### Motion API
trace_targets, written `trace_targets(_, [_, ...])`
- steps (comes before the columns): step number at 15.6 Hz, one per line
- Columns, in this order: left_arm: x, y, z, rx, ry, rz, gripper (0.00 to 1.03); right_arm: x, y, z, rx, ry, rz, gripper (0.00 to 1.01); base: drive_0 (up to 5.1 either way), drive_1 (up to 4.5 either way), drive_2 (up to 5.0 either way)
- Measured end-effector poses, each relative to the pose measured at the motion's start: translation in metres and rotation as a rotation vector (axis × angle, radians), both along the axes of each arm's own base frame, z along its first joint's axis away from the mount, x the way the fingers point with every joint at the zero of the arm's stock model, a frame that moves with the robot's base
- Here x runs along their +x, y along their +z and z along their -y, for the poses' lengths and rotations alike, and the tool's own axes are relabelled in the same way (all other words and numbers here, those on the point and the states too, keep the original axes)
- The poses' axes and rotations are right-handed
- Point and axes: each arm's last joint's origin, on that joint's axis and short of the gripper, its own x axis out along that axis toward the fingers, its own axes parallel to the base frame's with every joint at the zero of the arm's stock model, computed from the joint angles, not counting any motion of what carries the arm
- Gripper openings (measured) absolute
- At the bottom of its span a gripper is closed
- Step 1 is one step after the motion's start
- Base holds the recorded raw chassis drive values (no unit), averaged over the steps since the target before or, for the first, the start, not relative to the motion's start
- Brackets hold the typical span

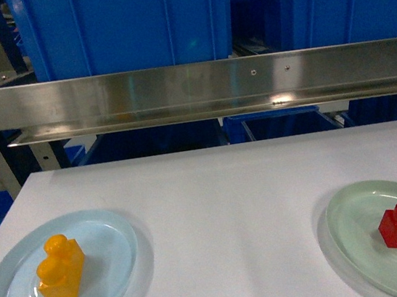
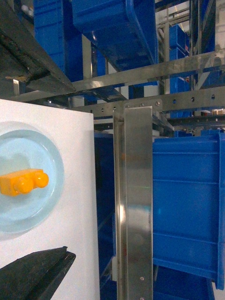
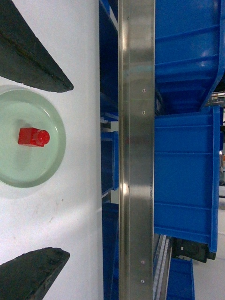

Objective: Sort and place red and yellow blocks in left bins

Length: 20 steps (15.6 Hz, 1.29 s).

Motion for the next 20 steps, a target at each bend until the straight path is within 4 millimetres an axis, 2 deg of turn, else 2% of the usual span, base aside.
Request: trace_targets(20, [0.0000,0.0000,0.0000,0.000,0.000,0.000,0.98,0.0000,0.0000,0.0000,0.000,0.000,0.000,0.98,0.0,0.00,0.0])
